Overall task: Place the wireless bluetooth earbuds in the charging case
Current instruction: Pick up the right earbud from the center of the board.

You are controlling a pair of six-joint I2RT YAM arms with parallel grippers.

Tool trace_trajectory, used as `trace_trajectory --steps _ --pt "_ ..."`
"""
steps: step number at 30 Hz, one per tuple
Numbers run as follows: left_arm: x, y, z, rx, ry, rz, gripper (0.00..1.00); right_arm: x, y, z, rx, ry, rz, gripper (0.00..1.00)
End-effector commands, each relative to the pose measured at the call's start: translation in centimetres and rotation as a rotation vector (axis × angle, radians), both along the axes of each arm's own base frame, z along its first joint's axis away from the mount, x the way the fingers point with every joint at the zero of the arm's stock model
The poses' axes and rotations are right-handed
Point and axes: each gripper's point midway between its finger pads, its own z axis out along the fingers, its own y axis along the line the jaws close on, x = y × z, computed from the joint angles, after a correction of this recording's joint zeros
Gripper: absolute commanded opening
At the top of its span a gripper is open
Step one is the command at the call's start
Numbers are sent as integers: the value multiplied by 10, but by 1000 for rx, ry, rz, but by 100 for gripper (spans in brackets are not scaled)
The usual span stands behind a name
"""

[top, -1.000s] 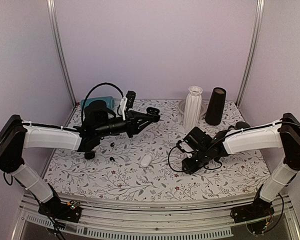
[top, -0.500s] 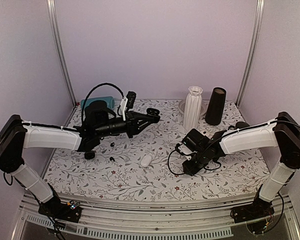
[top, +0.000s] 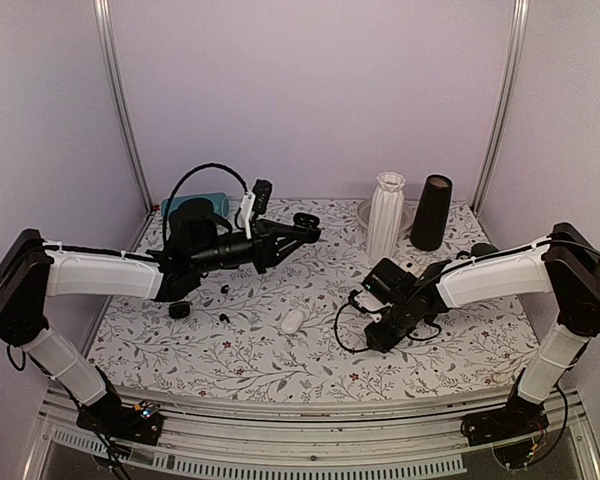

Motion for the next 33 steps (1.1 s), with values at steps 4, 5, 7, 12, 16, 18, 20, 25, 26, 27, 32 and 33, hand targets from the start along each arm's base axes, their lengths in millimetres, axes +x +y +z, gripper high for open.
trace_trajectory --steps 4,5,7,12,16,18,20,25,26,27,32,33 --pt "4 2 17 -22 -35 1 0 -1 6 -4 -9 16 23 28" --pt "4 3 17 -23 -35 2 0 -1 6 -4 -11 18 23 27" --pt "4 3 18 -24 -36 3 0 -2 5 -4 -15 19 23 25" --pt "3 4 18 -25 -36 3 0 -4 4 -5 -15 30 20 20" --pt "3 4 18 -27 -34 3 0 -3 5 -2 -2 22 -1 14" --pt "3 4 18 -28 -33 3 0 2 6 4 10 4 -22 13" --pt "3 4 18 -30 -32 4 0 6 9 9 26 -9 -44 13" --pt "4 5 17 -39 -24 13 0 17 21 30 101 -50 -95 12" --pt "4 5 17 -41 -23 15 0 20 23 35 120 -61 -109 12" --pt "5 6 17 -42 -19 19 0 22 26 41 135 -76 -117 12" --pt "7 6 15 -57 -3 30 0 39 31 78 217 -166 -188 12" --pt "7 6 15 -63 0 28 0 42 33 88 239 -185 -197 12"
